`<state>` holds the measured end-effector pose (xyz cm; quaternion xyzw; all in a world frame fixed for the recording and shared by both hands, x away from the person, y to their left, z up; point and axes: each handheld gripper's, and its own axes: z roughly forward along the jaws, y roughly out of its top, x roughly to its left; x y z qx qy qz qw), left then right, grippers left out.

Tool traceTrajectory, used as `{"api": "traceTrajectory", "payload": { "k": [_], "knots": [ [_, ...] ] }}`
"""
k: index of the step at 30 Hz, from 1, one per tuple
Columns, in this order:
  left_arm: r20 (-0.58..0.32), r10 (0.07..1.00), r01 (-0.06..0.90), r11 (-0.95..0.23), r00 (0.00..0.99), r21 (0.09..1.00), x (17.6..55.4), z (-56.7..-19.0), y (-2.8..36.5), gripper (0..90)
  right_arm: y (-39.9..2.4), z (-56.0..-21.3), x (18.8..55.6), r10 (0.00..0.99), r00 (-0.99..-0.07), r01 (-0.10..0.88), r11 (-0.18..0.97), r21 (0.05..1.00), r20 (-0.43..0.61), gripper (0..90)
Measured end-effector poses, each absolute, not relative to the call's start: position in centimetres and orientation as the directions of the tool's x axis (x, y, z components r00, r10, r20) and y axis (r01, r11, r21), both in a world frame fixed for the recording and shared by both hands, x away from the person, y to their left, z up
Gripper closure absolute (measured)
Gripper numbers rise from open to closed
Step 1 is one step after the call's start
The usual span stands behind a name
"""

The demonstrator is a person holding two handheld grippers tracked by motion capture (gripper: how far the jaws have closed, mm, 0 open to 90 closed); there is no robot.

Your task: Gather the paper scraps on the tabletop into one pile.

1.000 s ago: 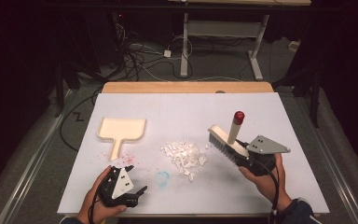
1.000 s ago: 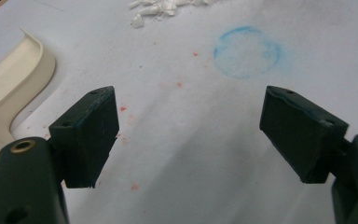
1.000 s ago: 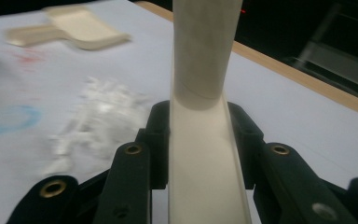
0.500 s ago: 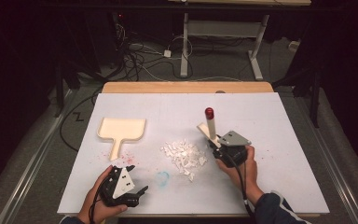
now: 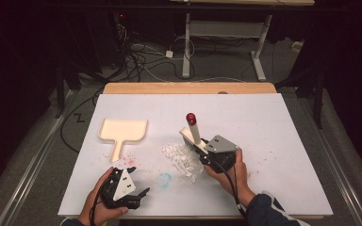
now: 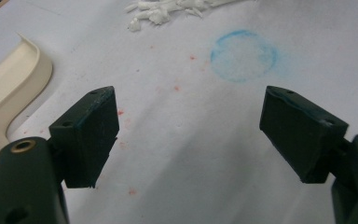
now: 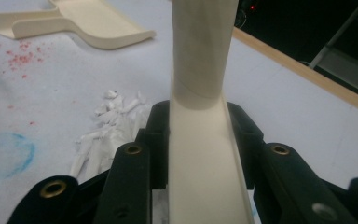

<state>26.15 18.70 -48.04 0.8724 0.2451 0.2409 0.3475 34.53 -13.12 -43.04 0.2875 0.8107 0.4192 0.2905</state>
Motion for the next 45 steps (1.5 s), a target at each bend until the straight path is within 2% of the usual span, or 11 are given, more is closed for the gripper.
{"api": "traceTrajectory", "payload": {
  "k": [7, 12, 17, 21, 24, 32, 37, 42, 45],
  "knots": [
    [0.253, 0.596, 0.261, -0.64, 0.762, 0.722, 26.1, -48.0, 18.7, 18.4, -17.3, -39.8, 32.9, 0.684, -0.703, 0.19, 0.445, 0.875, -0.196, 67.9],
    [0.251, 0.596, 0.264, -0.641, 0.763, 0.72, 26.1, -48.0, 18.7, 18.4, -20.9, -38.6, 30.4, 0.606, -0.776, 0.183, 0.48, 0.858, -0.173, 68.0],
    [0.256, 0.596, 0.262, -0.643, 0.761, 0.72, 26.1, -47.9, 18.7, 18.4, -22.7, -39.8, 28.0, 0.449, -0.887, 0.151, 0.51, 0.847, -0.113, 68.0],
    [0.249, 0.618, 0.269, -0.621, 0.746, 0.736, 26.2, -47.7, 19.0, 18.4, -21.5, -41.6, 27.9, 0.315, -0.947, 0.121, 0.527, 0.841, -0.062, 68.0],
    [0.244, 0.619, 0.273, -0.619, 0.747, 0.737, 26.3, -47.8, 19.0, 18.5, -20.0, -43.0, 28.3, 0.269, -0.959, 0.085, 0.572, 0.816, -0.089, 68.0],
    [0.241, 0.607, 0.272, -0.628, 0.757, 0.729, 26.3, -48.0, 18.9, 18.4, -17.4, -43.3, 31.4, 0.327, -0.926, 0.038, 0.577, 0.816, -0.187, 68.1],
    [0.24, 0.607, 0.275, -0.631, 0.758, 0.725, 26.2, -48.1, 18.9, 18.4, -16.4, -43.2, 33.1, 0.37, -0.911, 0.055, 0.551, 0.833, -0.185, 68.0],
    [0.238, 0.612, 0.277, -0.625, 0.754, 0.73, 26.1, -48.0, 19.0, 18.5, -17.5, -41.7, 32.3, 0.415, -0.893, 0.065, 0.503, 0.862, -0.175, 67.8],
    [0.242, 0.613, 0.276, -0.626, 0.752, 0.729, 26.0, -48.0, 19.0, 18.5, -18.2, -40.5, 31.1, 0.499, -0.848, 0.087, 0.465, 0.881, -0.179, 67.9]
  ]
}}
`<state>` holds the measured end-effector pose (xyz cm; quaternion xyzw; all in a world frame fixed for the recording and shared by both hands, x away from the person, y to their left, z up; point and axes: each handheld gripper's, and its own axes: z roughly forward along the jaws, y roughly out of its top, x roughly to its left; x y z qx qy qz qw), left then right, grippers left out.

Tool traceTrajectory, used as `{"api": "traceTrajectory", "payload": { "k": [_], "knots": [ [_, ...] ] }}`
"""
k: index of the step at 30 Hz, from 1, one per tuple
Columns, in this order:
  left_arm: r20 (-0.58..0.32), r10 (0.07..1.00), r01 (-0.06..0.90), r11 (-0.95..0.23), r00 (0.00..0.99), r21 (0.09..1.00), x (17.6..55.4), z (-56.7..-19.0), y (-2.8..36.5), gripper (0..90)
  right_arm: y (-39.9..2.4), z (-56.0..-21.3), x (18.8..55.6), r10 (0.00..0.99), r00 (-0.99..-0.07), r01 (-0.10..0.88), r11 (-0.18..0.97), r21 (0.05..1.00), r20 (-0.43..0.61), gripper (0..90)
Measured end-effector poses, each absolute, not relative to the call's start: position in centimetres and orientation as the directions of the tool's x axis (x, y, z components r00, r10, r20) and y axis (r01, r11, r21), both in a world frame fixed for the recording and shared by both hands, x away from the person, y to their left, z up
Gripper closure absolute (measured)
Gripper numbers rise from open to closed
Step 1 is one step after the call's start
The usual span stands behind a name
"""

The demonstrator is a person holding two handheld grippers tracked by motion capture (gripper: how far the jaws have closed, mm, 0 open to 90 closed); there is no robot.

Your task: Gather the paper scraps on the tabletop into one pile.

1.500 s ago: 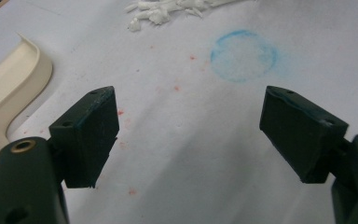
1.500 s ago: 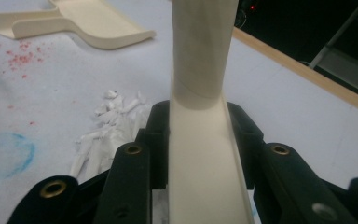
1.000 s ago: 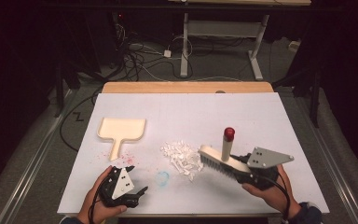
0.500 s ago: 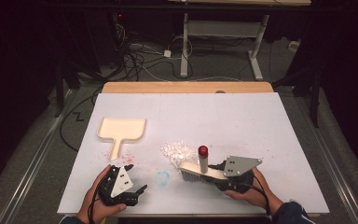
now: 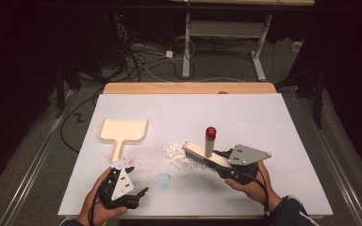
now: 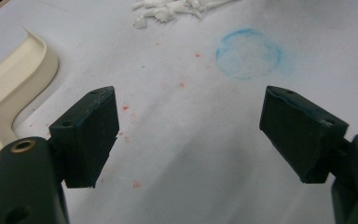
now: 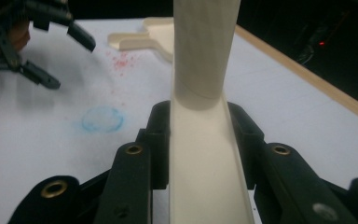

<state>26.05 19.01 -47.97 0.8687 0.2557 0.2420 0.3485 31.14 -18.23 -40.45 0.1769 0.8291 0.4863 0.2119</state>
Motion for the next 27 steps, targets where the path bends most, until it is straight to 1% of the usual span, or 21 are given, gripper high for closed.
{"api": "traceTrajectory", "payload": {
  "k": [3, 7, 10, 16, 17, 20, 24, 27],
  "knots": [
    [0.247, 0.61, 0.271, -0.629, 0.753, 0.729, 26.0, -47.9, 18.9, 18.5, -18.6, -40.1, 30.6, 0.564, -0.81, 0.128, 0.438, 0.89, -0.161, 68.0],
    [0.245, 0.611, 0.269, -0.625, 0.753, 0.733, 26.0, -47.8, 18.9, 18.5, -18.8, -40.7, 30.7, 0.687, -0.705, 0.185, 0.418, 0.889, -0.176, 68.0],
    [0.243, 0.608, 0.269, -0.628, 0.756, 0.73, 26.1, -47.9, 18.9, 18.5, -19.0, -41.6, 31.5, 0.751, -0.644, 0.249, 0.384, 0.889, -0.144, 68.0],
    [0.242, 0.602, 0.266, -0.629, 0.761, 0.73, 26.2, -47.9, 18.7, 18.6, -18.1, -44.5, 33.5, 0.84, -0.505, 0.305, 0.386, 0.871, -0.196, 68.1],
    [0.241, 0.603, 0.266, -0.629, 0.761, 0.731, 26.2, -47.9, 18.7, 18.7, -17.8, -44.8, 33.6, 0.852, -0.494, 0.309, 0.359, 0.881, -0.173, 68.0],
    [0.252, 0.599, 0.258, -0.634, 0.76, 0.729, 26.2, -47.9, 18.7, 18.8, -16.4, -45.1, 33.6, 0.862, -0.48, 0.308, 0.339, 0.889, -0.163, 68.0],
    [0.249, 0.597, 0.257, -0.632, 0.763, 0.731, 26.2, -47.9, 18.6, 18.8, -13.9, -46.2, 33.3, 0.857, -0.472, 0.265, 0.363, 0.894, -0.208, 67.6],
    [0.248, 0.596, 0.256, -0.633, 0.764, 0.731, 26.2, -47.9, 18.6, 18.8, -12.3, -46.3, 33.3, 0.861, -0.476, 0.27, 0.336, 0.902, -0.177, 67.7]
  ]
}}
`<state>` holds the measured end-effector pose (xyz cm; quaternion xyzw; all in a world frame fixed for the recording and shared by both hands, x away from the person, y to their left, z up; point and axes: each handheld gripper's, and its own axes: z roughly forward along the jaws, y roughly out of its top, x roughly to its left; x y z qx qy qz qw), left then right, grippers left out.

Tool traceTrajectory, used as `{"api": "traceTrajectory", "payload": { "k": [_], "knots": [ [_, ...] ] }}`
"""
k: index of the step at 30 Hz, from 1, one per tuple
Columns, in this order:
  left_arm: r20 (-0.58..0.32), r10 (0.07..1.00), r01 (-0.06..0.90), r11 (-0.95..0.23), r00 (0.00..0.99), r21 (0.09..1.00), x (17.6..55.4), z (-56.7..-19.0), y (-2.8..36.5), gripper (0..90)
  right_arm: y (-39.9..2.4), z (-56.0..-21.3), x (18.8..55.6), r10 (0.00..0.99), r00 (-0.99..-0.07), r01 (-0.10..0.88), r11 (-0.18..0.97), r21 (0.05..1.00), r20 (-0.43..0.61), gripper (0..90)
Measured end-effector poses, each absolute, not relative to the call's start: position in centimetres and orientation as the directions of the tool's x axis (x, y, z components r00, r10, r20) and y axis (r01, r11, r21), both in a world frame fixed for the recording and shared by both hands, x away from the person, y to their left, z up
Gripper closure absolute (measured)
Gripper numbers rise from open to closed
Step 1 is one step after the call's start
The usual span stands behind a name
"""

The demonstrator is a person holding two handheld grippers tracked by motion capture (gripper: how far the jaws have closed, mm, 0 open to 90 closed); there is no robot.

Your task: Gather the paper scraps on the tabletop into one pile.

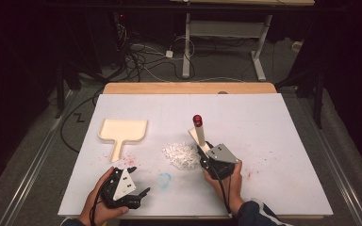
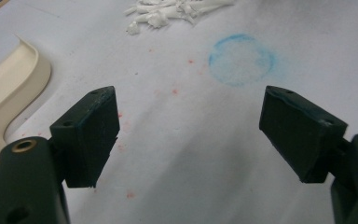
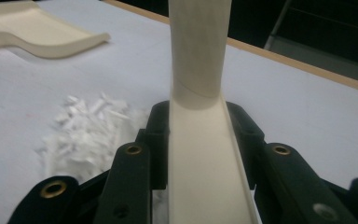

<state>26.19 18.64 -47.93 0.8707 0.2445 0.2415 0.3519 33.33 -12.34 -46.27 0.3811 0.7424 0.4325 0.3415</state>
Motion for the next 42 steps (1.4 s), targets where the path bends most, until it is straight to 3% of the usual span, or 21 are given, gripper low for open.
{"api": "traceTrajectory", "payload": {
  "k": [5, 11, 19, 27, 34, 42],
  "knots": [
    [0.246, 0.595, 0.258, -0.633, 0.765, 0.73, 26.2, -48.0, 18.6, 18.8, -10.2, -45.9, 33.9, 0.869, -0.484, 0.277, 0.259, 0.925, -0.099, 68.0],
    [0.243, 0.598, 0.26, -0.631, 0.764, 0.731, 26.1, -48.0, 18.8, 18.8, -9.7, -45.7, 34.5, 0.87, -0.476, 0.263, 0.277, 0.924, -0.125, 68.0],
    [0.249, 0.6, 0.263, -0.635, 0.76, 0.726, 26.1, -48.0, 18.8, 18.8, -13.5, -43.2, 34.9, 0.86, -0.502, 0.264, 0.248, 0.932, -0.086, 68.0],
    [0.243, 0.603, 0.275, -0.637, 0.76, 0.72, 26.2, -48.1, 18.7, 18.8, -19.2, -40.8, 33.8, 0.812, -0.571, 0.219, 0.295, 0.93, -0.123, 67.9],
    [0.245, 0.602, 0.275, -0.639, 0.76, 0.718, 26.2, -48.1, 18.7, 18.8, -23.5, -39.0, 31.8, 0.767, -0.622, 0.173, 0.334, 0.927, -0.16, 67.9],
    [0.25, 0.598, 0.272, -0.644, 0.761, 0.715, 26.2, -48.1, 18.6, 18.8, -26.4, -38.9, 28.8, 0.691, -0.71, 0.2, 0.383, 0.902, -0.136, 67.9]
  ]
}}
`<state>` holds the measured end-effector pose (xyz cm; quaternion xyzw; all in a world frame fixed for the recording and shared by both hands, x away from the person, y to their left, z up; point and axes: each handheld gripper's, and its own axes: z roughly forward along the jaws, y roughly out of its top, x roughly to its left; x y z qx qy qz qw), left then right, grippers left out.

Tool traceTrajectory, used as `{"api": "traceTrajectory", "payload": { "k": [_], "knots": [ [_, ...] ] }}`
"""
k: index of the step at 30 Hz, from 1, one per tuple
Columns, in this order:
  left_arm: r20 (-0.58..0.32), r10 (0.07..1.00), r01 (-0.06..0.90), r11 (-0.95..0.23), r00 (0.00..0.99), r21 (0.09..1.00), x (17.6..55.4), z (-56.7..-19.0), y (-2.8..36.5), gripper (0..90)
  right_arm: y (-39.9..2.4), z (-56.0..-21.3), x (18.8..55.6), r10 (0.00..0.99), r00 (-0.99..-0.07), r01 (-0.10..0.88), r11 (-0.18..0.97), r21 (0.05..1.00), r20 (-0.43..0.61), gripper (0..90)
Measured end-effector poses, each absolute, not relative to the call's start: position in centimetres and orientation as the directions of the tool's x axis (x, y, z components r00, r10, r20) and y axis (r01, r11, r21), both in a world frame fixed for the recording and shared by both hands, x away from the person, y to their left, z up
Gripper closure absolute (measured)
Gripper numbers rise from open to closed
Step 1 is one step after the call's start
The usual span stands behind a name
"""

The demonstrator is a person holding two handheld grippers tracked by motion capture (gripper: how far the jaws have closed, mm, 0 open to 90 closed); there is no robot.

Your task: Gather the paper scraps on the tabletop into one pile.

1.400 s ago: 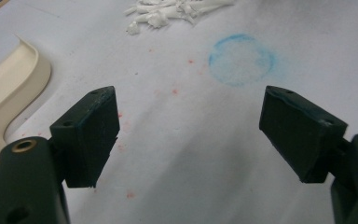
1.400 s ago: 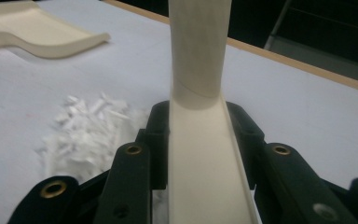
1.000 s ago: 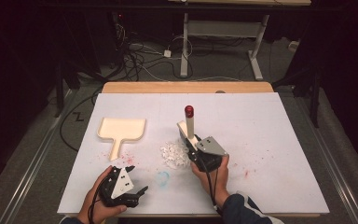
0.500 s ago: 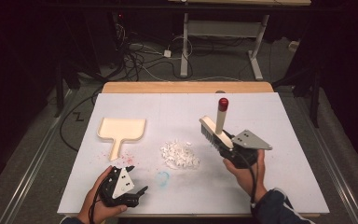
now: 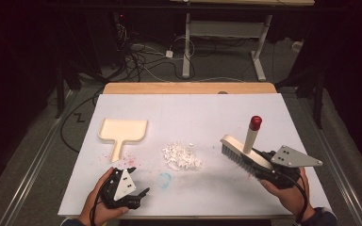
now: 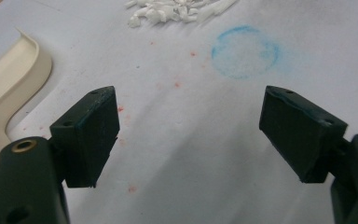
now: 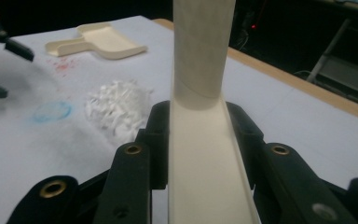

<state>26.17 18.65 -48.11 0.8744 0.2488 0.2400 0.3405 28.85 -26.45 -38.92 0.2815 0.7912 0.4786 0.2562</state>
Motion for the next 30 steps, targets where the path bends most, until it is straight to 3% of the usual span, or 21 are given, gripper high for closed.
{"api": "traceTrajectory", "payload": {
  "k": [10, 18, 25, 30],
  "knots": [
    [0.259, 0.594, 0.265, -0.65, 0.762, 0.712, 26.2, -48.1, 18.6, 18.8, -28.3, -39.7, 27.5, 0.586, -0.81, 0.274, 0.427, 0.862, -0.033, 67.7],
    [0.257, 0.588, 0.266, -0.656, 0.767, 0.706, 26.3, -48.2, 18.4, 18.8, -29.3, -41.2, 29.9, 0.512, -0.853, 0.398, 0.517, 0.758, 0.099, 66.6],
    [0.247, 0.585, 0.274, -0.657, 0.772, 0.703, 26.7, -48.3, 18.2, 18.8, -30.3, -41.0, 34.3, 0.57, -0.821, 0.434, 0.599, 0.673, 0.022, 57.8],
    [0.236, 0.578, 0.281, -0.663, 0.781, 0.694, 26.8, -48.5, 18.0, 18.8, -30.4, -41.7, 37.0, 0.523, -0.852, 0.417, 0.681, 0.602, -0.002, 53.5]
  ]
}}
